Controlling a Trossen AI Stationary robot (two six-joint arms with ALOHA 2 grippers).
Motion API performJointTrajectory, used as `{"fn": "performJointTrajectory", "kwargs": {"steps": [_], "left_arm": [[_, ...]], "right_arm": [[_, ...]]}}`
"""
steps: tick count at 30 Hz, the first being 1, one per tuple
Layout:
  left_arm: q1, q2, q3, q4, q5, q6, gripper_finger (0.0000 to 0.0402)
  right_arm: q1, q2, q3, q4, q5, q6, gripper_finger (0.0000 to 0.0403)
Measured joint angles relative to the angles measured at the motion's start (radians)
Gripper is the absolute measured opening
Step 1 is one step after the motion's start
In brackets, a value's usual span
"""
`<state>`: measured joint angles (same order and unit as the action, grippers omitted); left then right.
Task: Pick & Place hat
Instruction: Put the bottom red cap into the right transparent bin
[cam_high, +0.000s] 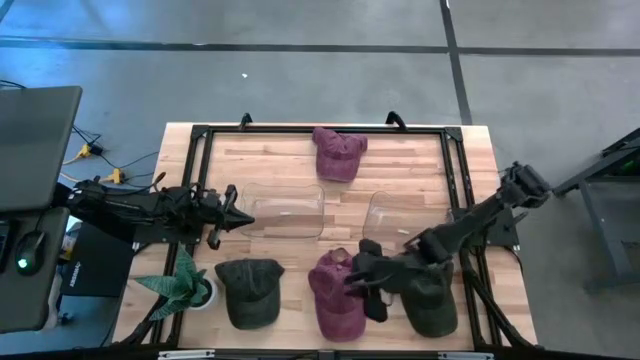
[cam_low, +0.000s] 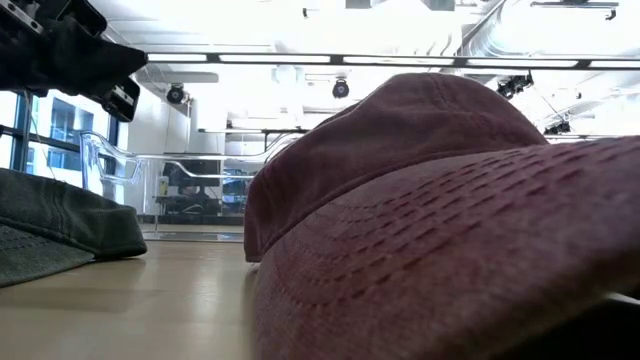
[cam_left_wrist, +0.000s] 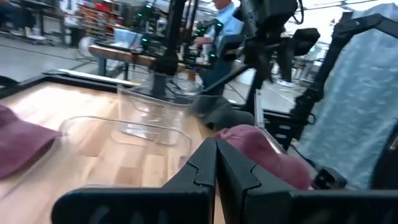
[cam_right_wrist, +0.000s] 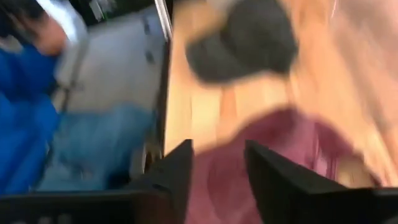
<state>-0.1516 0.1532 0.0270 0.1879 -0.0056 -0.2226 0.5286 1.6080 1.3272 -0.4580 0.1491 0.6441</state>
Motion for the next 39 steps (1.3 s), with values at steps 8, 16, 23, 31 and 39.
{"fn": "performJointTrajectory", "kwargs": {"steps": [8,16,23,31,39], "left_arm": [[0.000,0.000,0.000,0.007,0.035,-0.015,0.0000],[0.000,0.000,0.000,0.004,0.132,-0.016,0.0000],[0.000,0.000,0.000,0.004,0.136,-0.011,0.0000],[0.000,0.000,0.000,0.004,0.136,-0.011,0.0000],[0.000,0.017,0.000,0.074,0.157,0.016,0.0000]], "right_arm": [[-0.303,0.113,0.053,-0.179,-0.426,-0.139,0.0275],[-0.496,0.202,-0.047,-0.069,-0.798,-0.309,0.0281],[-0.482,0.271,-0.083,0.077,-0.928,-0.306,0.0281],[-0.416,0.307,-0.083,0.122,-0.904,-0.333,0.0269],[-0.409,0.307,-0.082,0.168,-0.950,-0.354,0.0148]]}}
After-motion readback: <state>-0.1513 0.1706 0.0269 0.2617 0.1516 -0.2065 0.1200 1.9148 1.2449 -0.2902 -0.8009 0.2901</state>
